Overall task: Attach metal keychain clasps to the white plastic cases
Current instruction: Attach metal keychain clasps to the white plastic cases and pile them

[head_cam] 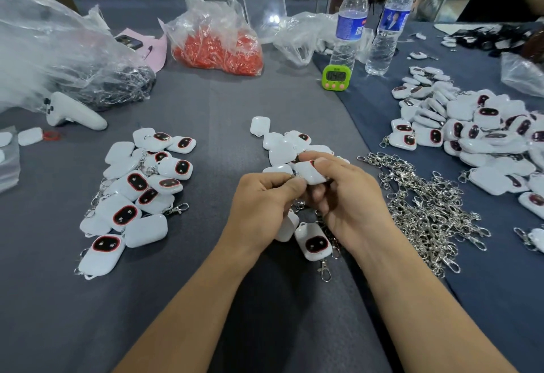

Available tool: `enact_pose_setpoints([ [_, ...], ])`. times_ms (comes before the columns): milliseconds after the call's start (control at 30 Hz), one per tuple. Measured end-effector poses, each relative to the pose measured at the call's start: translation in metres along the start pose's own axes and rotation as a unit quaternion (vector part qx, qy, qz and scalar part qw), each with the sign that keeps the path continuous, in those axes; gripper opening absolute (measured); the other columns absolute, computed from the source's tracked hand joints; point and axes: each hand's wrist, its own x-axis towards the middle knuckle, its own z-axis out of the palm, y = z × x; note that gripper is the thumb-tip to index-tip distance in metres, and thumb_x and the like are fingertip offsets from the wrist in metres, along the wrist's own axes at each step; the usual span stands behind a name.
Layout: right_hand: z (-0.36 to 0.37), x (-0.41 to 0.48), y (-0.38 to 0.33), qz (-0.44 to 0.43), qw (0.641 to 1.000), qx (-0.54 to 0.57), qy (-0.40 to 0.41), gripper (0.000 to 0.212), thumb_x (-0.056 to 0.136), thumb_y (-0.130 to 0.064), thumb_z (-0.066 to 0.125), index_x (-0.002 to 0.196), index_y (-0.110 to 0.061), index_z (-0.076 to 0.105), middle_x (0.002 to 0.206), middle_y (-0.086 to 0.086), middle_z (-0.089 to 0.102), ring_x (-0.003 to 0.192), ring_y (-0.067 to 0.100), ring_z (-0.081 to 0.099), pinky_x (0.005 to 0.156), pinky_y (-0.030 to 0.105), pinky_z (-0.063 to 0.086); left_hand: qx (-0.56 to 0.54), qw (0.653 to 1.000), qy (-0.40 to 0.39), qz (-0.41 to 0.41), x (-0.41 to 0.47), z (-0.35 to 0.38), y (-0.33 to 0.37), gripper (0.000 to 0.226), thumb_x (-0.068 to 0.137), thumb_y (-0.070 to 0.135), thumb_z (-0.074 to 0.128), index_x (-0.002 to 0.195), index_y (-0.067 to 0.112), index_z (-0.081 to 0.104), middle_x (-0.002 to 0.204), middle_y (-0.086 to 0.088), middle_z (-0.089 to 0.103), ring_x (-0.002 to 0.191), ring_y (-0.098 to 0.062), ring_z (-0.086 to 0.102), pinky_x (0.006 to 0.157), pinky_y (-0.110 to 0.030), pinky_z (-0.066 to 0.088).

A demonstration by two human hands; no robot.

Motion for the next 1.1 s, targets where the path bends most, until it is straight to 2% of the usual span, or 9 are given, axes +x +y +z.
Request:
enact_pose_setpoints([
  [133, 0.003, -0.003, 0.004, -0.082, 0.991, -0.105, 0.017, 0.023, 0.093, -0.003, 0.056, 0.098, -0.012, 0.076, 0.062, 0.008, 0.06, 0.041, 0.014, 0.046, 0.038, 0.021, 0.033, 0.22, 0.971, 0.031, 0.088, 0.001, -0.015, -0.003, 0.033, 0.084, 0.02, 0.068, 0.056, 0.006, 0.059, 0.047, -0.002, 0.035, 0.052, -0.014, 0.031, 0.053, -0.032, 0.026],
  [267, 0.015, -0.014, 0.02, -0.255, 0.882, -0.392, 0.052, 0.021, 0.089, -0.018, 0.062, 0.097, -0.033, 0.074, 0.065, -0.016, 0.066, 0.058, 0.004, 0.06, 0.057, 0.01, 0.041, 0.601, 0.779, 0.023, 0.179, -0.006, -0.015, 0.003, 0.034, 0.075, 0.027, 0.072, 0.052, 0.021, 0.048, 0.052, -0.002, 0.052, 0.052, -0.023, 0.031, 0.064, -0.032, 0.022],
  [333, 0.015, -0.015, 0.022, -0.245, 0.881, -0.4, 0.065, 0.02, 0.09, -0.021, 0.061, 0.099, -0.034, 0.073, 0.068, -0.01, 0.067, 0.062, 0.01, 0.064, 0.063, 0.019, 0.05, 0.569, 0.803, 0.043, 0.17, -0.007, -0.015, -0.001, 0.03, 0.079, 0.025, 0.07, 0.054, 0.02, 0.055, 0.053, -0.005, 0.056, 0.051, -0.026, 0.035, 0.064, -0.032, 0.021],
  [400, 0.013, -0.013, 0.016, -0.186, 0.929, -0.312, 0.069, 0.022, 0.094, -0.013, 0.059, 0.099, -0.028, 0.075, 0.064, 0.006, 0.064, 0.055, 0.027, 0.061, 0.053, 0.034, 0.053, 0.449, 0.878, 0.089, 0.141, -0.007, -0.016, -0.006, 0.026, 0.087, 0.024, 0.069, 0.063, 0.017, 0.066, 0.056, -0.005, 0.059, 0.055, -0.026, 0.039, 0.064, -0.032, 0.021],
  [467, 0.01, -0.011, 0.01, -0.12, 0.976, -0.173, 0.055, 0.022, 0.096, -0.006, 0.056, 0.101, -0.017, 0.075, 0.063, 0.012, 0.062, 0.046, 0.023, 0.053, 0.041, 0.028, 0.043, 0.329, 0.934, 0.08, 0.11, -0.006, -0.018, -0.007, 0.021, 0.089, 0.029, 0.068, 0.071, 0.019, 0.072, 0.057, 0.001, 0.06, 0.059, -0.024, 0.05, 0.061, -0.036, 0.034],
  [567, 0.01, -0.01, 0.008, -0.051, 0.997, -0.054, 0.035, 0.02, 0.098, -0.004, 0.056, 0.105, -0.009, 0.073, 0.07, 0.012, 0.065, 0.043, 0.016, 0.048, 0.038, 0.021, 0.035, 0.161, 0.981, 0.079, 0.073, -0.004, -0.023, -0.003, 0.008, 0.084, 0.027, 0.074, 0.079, 0.03, 0.079, 0.053, 0.01, 0.06, 0.049, -0.006, 0.05, 0.051, -0.018, 0.04],
  [733, 0.008, -0.009, 0.008, -0.024, 0.998, -0.047, 0.014, 0.02, 0.097, -0.005, 0.057, 0.111, -0.009, 0.071, 0.072, 0.013, 0.066, 0.042, 0.018, 0.046, 0.038, 0.023, 0.033, 0.094, 0.988, 0.109, 0.051, 0.0, -0.029, -0.007, 0.021, 0.08, 0.017, 0.08, 0.079, 0.038, 0.079, 0.06, 0.016, 0.068, 0.052, -0.004, 0.056, 0.054, -0.013, 0.043],
  [967, 0.014, -0.013, 0.014, -0.116, 0.939, -0.322, 0.039, 0.043, 0.076, -0.035, 0.072, 0.119, -0.039, 0.067, 0.067, -0.002, 0.071, 0.061, 0.018, 0.065, 0.067, 0.037, 0.056, 0.258, 0.951, 0.139, 0.1, 0.001, -0.043, -0.007, 0.014, 0.082, 0.029, 0.076, 0.091, 0.039, 0.074, 0.067, 0.025, 0.066, 0.063, -0.005, 0.059, 0.062, -0.014, 0.043],
  [1100, 0.015, -0.019, 0.008, -0.109, 0.892, -0.437, 0.046, 0.05, 0.085, -0.015, 0.07, 0.127, -0.04, 0.062, 0.085, -0.019, 0.076, 0.081, -0.002, 0.067, 0.085, 0.018, 0.051, 0.206, 0.95, 0.227, 0.05, 0.008, -0.068, -0.004, 0.013, 0.085, 0.031, 0.073, 0.078, 0.042, 0.073, 0.068, 0.021, 0.068, 0.063, -0.004, 0.062, 0.059, -0.013, 0.045],
])
